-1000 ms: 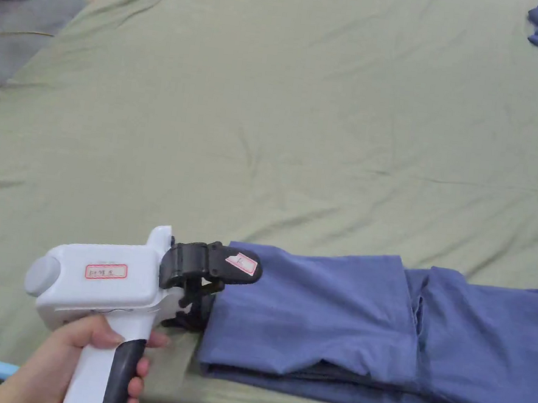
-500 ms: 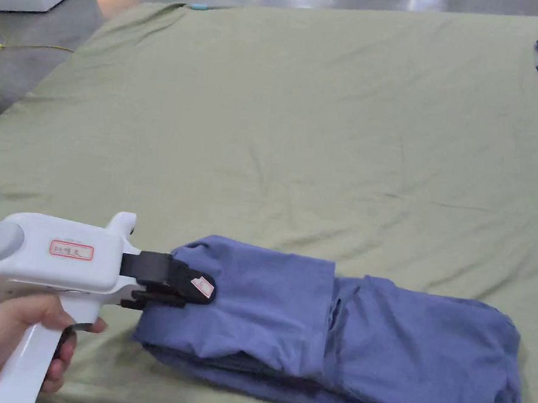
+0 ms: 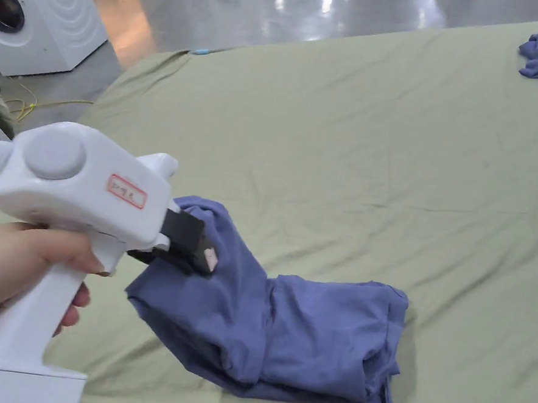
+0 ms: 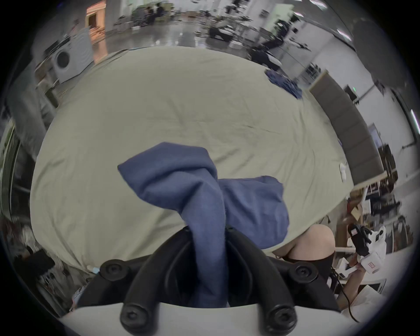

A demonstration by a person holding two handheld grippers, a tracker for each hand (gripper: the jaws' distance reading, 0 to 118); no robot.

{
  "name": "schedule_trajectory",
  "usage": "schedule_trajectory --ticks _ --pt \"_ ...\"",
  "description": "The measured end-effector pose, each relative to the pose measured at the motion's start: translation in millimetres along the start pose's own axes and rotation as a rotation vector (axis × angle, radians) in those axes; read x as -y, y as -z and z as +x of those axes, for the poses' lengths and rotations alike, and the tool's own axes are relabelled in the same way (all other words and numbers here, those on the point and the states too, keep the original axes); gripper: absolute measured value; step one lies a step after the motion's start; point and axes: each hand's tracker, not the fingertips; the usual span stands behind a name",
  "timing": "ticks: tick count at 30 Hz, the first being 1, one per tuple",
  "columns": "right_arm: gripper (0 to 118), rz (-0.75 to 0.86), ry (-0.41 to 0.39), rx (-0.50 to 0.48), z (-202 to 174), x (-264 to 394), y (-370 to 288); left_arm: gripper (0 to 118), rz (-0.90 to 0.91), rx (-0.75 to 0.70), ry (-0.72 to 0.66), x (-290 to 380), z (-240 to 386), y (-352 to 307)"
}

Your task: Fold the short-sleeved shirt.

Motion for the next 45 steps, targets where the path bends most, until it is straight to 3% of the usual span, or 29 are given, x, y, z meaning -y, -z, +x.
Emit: schedule_trajectory --ticks 5,10,13,14,15,18,19,20,21,22,23,27,30,33,38,40,43,45 --pt "3 0.019 0.041 0.000 12 13 -15 14 -0.060 0.017 0.051 -13 63 57" --pt "3 0.023 0.071 0.023 25 24 -33 26 -0.199 0.125 0.061 -8 102 123" --pt "3 0.033 0.119 0.009 34 29 -43 94 -0.187 0.409 -0.005 -4 112 115" --pt "3 0.037 0.130 0.010 37 31 -45 107 -0.165 0.483 -0.046 -7 110 105" --pt "3 0.036 0.136 0.011 39 32 -46 112 -0.138 0.498 -0.080 -7 105 96" --pt "3 0.031 0.137 0.029 42 36 -45 113 -0.039 0.230 0.020 -3 96 70" --pt "3 0.030 0.138 0.031 42 36 -43 110 -0.012 0.126 0.073 2 95 69" --pt "3 0.030 0.142 0.029 42 36 -42 100 -0.002 0.018 0.132 9 95 74" --pt "3 0.030 0.147 0.025 42 36 -42 79 -0.012 -0.045 0.162 15 97 82" --pt "3 0.030 0.149 0.020 41 36 -41 46 -0.028 -0.058 0.166 13 96 99" --pt "3 0.029 0.147 0.017 40 35 -40 2 -0.063 -0.066 0.176 20 99 116" --pt "3 0.007 0.105 0.017 32 28 -39 2 -0.119 -0.080 0.233 38 124 175" --pt "3 0.007 0.075 -0.020 21 19 -40 1 -0.055 -0.023 0.227 29 136 176" --pt "3 -0.004 0.048 -0.049 6 6 -28 1 -0.060 0.198 0.115 17 122 154" --pt "3 -0.053 -0.013 -0.228 -23 -42 28 1 0.160 0.327 0.109 25 80 57" --pt "3 -0.100 0.059 -0.357 -28 -60 73 1 0.219 0.405 0.062 39 44 32" --pt "3 -0.261 0.236 -0.525 -31 -73 163 1 0.274 0.310 0.026 69 -7 22" --pt "3 -0.425 0.371 -0.557 -27 -61 225 1 0.239 0.303 -0.076 88 -45 38"
